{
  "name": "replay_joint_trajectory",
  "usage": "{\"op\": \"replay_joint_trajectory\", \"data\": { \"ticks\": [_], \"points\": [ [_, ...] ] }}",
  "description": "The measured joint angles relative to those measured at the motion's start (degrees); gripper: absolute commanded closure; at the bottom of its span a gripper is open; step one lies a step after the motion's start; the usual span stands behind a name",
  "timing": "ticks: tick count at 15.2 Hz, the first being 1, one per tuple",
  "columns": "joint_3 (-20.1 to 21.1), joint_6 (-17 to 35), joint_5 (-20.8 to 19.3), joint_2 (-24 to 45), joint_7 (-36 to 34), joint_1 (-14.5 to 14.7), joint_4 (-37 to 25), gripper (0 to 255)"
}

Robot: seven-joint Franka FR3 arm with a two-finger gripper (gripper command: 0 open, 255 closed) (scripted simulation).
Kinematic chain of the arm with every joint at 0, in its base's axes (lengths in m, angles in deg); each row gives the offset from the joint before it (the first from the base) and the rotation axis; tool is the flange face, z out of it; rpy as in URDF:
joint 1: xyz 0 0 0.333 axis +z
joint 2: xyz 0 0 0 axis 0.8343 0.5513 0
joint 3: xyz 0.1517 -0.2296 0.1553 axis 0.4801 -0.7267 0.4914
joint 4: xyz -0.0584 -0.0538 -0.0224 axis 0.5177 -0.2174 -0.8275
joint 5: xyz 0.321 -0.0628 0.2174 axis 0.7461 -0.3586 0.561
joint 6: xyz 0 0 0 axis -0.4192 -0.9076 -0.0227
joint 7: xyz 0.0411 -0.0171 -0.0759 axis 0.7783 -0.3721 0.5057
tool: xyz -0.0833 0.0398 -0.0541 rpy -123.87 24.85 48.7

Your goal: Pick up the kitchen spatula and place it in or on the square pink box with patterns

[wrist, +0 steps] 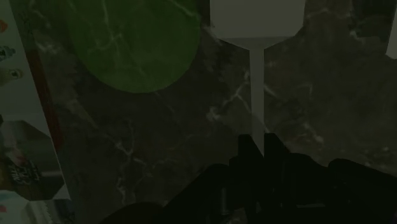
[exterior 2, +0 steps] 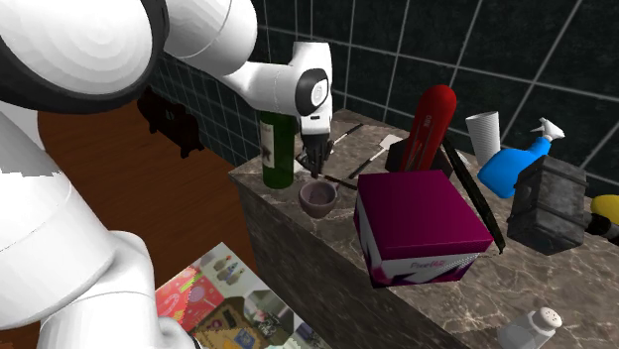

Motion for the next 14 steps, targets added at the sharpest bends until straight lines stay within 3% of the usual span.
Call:
{"op": "replay_joint_trajectory", "data": {
  "ticks": [14],
  "points": [
    [-0.3, -10.5, 3.9, -5.4, 3.3, -0.2, -6.1, 255]
  ]
}}
